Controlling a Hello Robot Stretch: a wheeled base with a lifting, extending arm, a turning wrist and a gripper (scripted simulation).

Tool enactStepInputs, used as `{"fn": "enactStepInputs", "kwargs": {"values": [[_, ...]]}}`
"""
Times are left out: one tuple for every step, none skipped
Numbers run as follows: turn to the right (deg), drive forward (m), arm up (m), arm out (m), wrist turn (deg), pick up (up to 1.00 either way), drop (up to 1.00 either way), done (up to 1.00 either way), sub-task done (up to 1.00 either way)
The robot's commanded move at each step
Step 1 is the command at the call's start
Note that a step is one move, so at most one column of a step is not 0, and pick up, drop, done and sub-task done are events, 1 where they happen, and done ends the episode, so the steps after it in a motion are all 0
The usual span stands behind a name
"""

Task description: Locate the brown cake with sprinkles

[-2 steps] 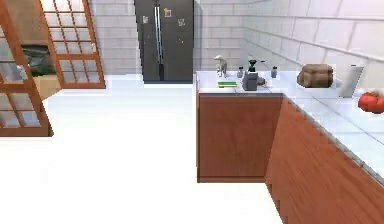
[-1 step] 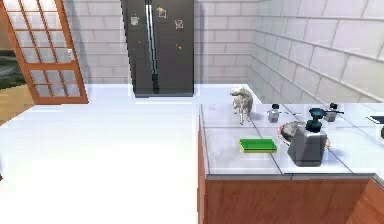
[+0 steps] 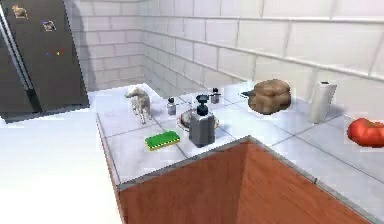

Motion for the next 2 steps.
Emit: {"fn": "enactStepInputs", "kwargs": {"values": [[0.0, 0.95, 0.00, 0.00, 0.0, 0.00, 0.00, 0.00, 0.00], [0.0, 0.00, 0.00, 0.00, 0.0, 0.00, 0.00, 1.00, 0.00]]}}
